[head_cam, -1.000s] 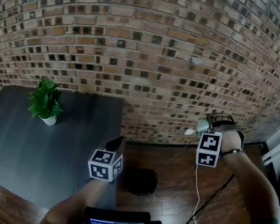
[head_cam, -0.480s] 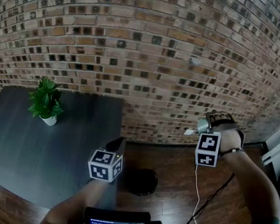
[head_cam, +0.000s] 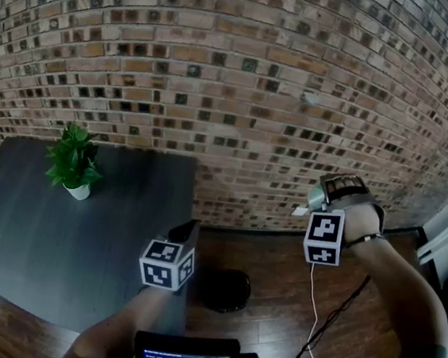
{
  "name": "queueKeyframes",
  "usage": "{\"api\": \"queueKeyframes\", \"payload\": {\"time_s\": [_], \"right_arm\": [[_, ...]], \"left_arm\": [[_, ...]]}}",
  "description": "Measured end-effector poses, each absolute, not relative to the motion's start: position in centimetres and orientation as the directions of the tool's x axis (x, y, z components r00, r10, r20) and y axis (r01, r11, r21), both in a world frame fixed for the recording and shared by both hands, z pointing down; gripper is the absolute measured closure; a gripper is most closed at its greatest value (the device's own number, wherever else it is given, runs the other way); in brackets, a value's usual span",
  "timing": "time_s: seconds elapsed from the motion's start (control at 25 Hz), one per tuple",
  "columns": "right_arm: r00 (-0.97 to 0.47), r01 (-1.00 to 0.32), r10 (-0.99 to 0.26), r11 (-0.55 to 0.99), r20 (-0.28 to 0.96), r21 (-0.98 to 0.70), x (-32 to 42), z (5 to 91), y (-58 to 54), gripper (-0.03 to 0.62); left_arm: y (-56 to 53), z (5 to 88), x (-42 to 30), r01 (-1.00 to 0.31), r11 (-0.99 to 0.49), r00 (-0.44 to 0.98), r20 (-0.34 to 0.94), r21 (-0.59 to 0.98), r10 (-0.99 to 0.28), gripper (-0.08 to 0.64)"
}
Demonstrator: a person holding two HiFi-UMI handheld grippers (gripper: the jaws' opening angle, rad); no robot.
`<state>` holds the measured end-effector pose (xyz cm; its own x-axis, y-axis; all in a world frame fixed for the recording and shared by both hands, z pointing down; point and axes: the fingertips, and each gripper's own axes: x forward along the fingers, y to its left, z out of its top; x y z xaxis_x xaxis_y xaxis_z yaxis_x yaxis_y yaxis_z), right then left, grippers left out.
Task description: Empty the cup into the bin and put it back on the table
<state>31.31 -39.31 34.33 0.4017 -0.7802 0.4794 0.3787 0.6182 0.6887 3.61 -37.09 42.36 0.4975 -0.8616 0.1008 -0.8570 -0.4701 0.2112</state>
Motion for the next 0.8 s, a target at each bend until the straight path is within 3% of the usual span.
{"api": "queueKeyframes", "payload": {"time_s": [0.4, 0.8], "right_arm": [[0.398, 0.297, -0.764, 0.631, 0.508, 0.716, 31.4, 34.4, -38.6, 0.201], [0.344, 0.04, -0.738, 0.629, 0.58, 0.776, 33.0, 35.8, -38.8, 0.201]], "left_arm": [[-36.7, 42.4, 3.1, -0.855, -0.473, 0.502, 0.105, 0.214, -0.859, 0.557], [-36.1, 42.7, 2.5, -0.859, -0.467, 0.495, 0.111, 0.207, -0.862, 0.557]]}}
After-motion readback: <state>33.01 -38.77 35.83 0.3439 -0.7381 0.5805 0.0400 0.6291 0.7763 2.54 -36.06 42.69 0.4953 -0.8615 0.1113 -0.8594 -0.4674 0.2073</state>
